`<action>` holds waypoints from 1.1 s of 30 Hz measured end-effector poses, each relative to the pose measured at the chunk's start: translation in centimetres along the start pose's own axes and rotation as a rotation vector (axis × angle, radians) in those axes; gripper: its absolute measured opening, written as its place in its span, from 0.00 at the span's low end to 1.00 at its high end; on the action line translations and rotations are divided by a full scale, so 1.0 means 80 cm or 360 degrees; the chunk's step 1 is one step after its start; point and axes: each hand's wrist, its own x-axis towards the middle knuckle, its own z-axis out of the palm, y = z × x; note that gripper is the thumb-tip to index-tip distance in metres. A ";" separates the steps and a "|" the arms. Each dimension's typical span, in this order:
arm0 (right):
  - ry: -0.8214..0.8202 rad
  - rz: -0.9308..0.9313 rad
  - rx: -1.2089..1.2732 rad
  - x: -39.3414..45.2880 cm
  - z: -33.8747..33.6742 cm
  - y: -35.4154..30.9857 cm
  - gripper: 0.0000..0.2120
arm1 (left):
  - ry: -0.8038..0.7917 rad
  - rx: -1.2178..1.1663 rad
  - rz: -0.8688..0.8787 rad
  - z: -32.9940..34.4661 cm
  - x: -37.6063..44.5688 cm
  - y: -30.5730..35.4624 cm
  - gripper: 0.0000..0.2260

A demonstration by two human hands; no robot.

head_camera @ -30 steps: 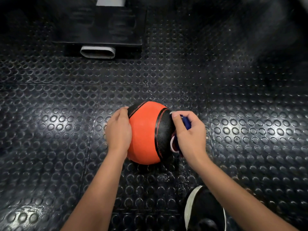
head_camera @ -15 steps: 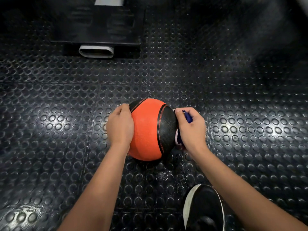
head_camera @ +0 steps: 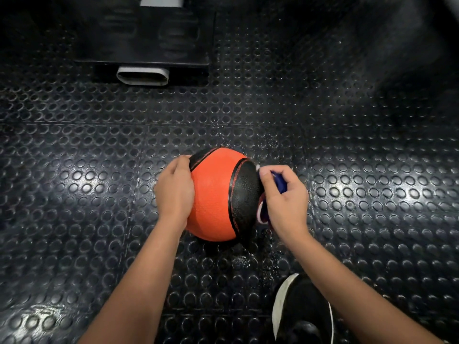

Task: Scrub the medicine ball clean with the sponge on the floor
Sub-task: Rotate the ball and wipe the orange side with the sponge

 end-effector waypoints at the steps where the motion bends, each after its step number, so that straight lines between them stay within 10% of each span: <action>1: 0.0011 0.0147 -0.0023 0.009 0.000 0.007 0.05 | 0.0004 -0.0006 0.0006 0.000 -0.001 0.000 0.21; 14: -0.0090 0.0765 0.0764 0.017 -0.024 -0.022 0.05 | -0.0052 0.0000 -0.0001 -0.002 0.003 -0.001 0.21; 21: -0.0326 0.0121 0.0122 -0.015 0.018 0.000 0.11 | -0.0136 0.0022 0.0016 -0.005 0.008 -0.003 0.22; 26: -0.0258 0.0628 0.0382 0.009 0.019 0.006 0.17 | -0.0111 0.0034 0.0022 -0.002 0.006 -0.004 0.19; 31: -0.0229 -0.0152 0.0147 -0.033 0.014 0.000 0.14 | -0.0119 0.0032 -0.0003 -0.003 0.010 -0.003 0.23; 33: -0.0182 0.0046 0.0214 -0.021 0.013 0.013 0.11 | -0.0124 0.0014 0.0016 -0.003 0.007 -0.006 0.23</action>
